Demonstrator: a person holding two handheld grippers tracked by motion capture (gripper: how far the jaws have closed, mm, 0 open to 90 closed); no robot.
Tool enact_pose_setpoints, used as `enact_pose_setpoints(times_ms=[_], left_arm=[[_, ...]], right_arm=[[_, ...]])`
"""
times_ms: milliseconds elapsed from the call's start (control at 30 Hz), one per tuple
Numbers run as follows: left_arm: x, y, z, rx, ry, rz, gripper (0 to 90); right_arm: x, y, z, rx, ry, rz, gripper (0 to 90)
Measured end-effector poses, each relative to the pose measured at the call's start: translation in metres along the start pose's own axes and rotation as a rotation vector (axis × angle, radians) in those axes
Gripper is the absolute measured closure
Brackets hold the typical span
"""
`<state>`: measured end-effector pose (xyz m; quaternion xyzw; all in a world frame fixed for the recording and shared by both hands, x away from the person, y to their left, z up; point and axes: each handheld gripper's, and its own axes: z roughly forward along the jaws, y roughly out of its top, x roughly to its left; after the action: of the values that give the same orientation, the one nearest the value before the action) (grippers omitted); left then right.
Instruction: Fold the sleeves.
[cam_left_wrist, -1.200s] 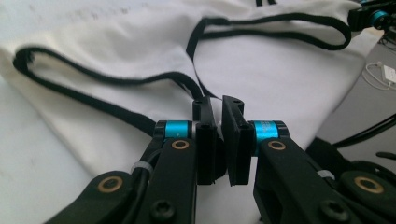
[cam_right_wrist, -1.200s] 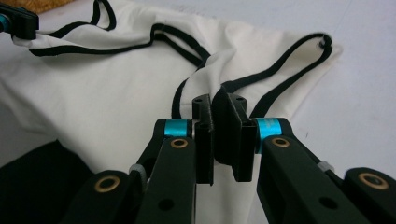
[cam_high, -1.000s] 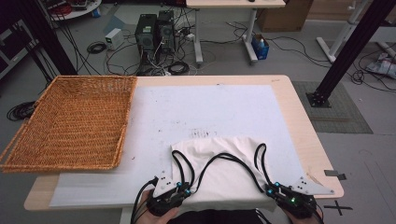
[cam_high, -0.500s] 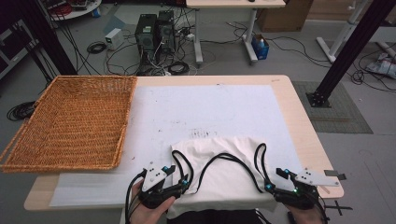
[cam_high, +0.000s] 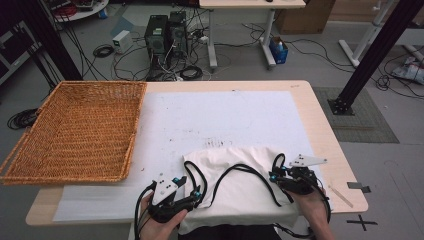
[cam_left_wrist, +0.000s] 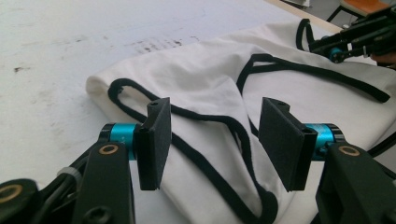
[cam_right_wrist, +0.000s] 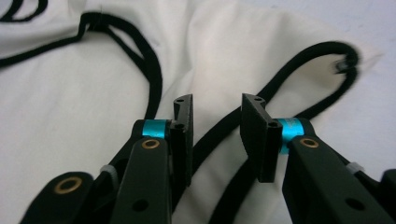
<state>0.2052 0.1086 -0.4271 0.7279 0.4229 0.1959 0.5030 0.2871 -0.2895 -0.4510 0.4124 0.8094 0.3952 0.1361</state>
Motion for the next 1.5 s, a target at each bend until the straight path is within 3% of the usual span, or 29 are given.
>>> enact_pose_setpoints(times_ms=[100, 200, 300, 433, 533, 700, 900, 967, 1100, 1267, 1333, 1433, 1500], left_arm=[[0.002, -0.001, -0.002, -0.002, 0.006, -0.008, 44.4], [0.002, -0.001, -0.003, -0.002, 0.006, -0.005, 44.4], [0.003, -0.001, -0.002, -0.004, 0.007, -0.005, 44.4], [0.003, -0.001, 0.000, 0.002, 0.005, -0.005, 44.4], [0.003, 0.001, 0.001, 0.001, 0.003, 0.001, 44.4], [0.004, 0.001, 0.000, 0.002, 0.010, -0.002, 44.4], [0.006, 0.001, -0.001, 0.009, 0.016, 0.000, 44.4], [0.005, 0.000, -0.001, 0.009, 0.017, -0.002, 44.4], [0.006, 0.002, -0.001, 0.012, 0.014, 0.002, 44.4], [0.009, 0.007, 0.001, 0.001, 0.019, 0.002, 44.2], [0.010, 0.011, 0.002, 0.002, 0.026, 0.000, 39.3], [0.010, 0.017, 0.004, -0.002, 0.034, 0.010, 38.2], [0.009, 0.020, 0.005, -0.005, 0.041, 0.020, 35.6]], right_arm=[[0.004, 0.000, 0.000, -0.003, -0.034, -0.015, 74.9], [0.002, -0.002, -0.003, -0.019, -0.047, 0.037, 70.8], [0.002, -0.005, -0.007, -0.008, -0.038, 0.045, 68.9], [0.007, -0.005, -0.005, 0.003, -0.036, 0.002, 80.9], [0.007, -0.003, -0.007, -0.009, -0.049, 0.000, 88.3], [0.002, -0.002, -0.017, -0.057, -0.089, 0.018, 89.3], [-0.008, -0.007, -0.023, -0.069, -0.163, 0.036, 89.3], [-0.009, -0.008, -0.024, -0.071, -0.150, 0.048, 88.4], [-0.007, -0.012, -0.019, -0.032, -0.130, 0.038, 70.1], [-0.007, -0.018, -0.029, -0.079, -0.106, 0.069, 35.1], [-0.007, -0.019, -0.035, -0.106, -0.087, 0.072, 22.8], [-0.005, -0.019, -0.041, -0.124, -0.078, 0.067, 11.6], [-0.003, -0.018, -0.042, -0.124, -0.088, 0.057, 11.0]])
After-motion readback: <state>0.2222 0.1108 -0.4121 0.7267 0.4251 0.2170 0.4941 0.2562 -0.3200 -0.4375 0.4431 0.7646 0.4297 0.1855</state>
